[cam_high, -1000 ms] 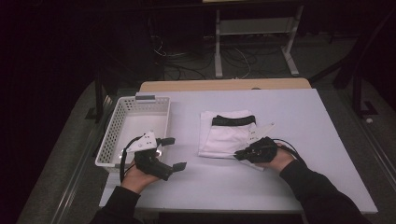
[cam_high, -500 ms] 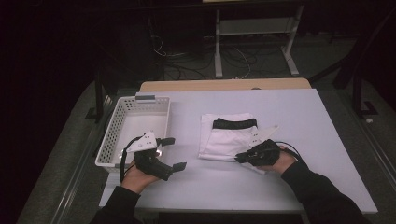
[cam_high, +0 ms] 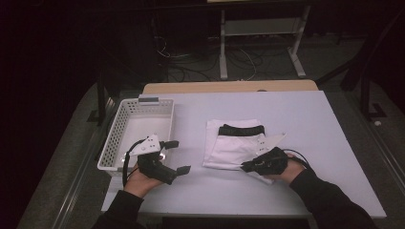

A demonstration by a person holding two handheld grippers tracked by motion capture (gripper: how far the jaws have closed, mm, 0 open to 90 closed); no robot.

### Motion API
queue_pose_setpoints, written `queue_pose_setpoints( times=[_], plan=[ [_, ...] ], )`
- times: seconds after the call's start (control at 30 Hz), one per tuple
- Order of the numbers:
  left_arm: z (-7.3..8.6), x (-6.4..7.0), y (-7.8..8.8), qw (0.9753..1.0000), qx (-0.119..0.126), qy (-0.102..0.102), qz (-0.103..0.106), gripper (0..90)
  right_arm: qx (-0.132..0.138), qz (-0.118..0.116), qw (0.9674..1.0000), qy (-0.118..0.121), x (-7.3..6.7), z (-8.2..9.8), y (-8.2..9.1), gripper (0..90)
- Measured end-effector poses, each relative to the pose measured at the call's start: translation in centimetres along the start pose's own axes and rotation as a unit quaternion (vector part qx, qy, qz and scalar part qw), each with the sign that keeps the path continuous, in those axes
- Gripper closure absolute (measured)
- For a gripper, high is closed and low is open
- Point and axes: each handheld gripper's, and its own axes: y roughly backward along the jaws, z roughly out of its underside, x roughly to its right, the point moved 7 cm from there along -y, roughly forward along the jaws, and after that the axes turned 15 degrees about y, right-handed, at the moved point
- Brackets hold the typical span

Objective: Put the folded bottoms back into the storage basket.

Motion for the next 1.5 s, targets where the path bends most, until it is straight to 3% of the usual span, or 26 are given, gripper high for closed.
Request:
queue_pose_setpoints(
  times=[0.87,1.33,1.43,1.5],
  plan=[
    [0.0,0.0,0.0,1.0,0.0,-0.001,-0.003,0.0,-0.009,-0.022,0.9996,0.015,-4.4,0.8,0.7,83.9],
    [0.0,0.0,0.0,1.0,-0.001,-0.001,-0.004,0.0,-0.03,-0.038,0.9987,0.019,-5.2,1.5,-0.2,82.6],
    [0.0,0.1,0.0,1.0,-0.001,-0.001,-0.004,0.0,-0.036,-0.043,0.9982,0.02,-5.4,1.7,-0.5,74.6],
    [0.0,0.1,0.0,1.0,0.0,-0.001,-0.004,0.0,-0.034,-0.039,0.9985,0.016,-5.5,1.6,-0.6,62.4]
  ],
)
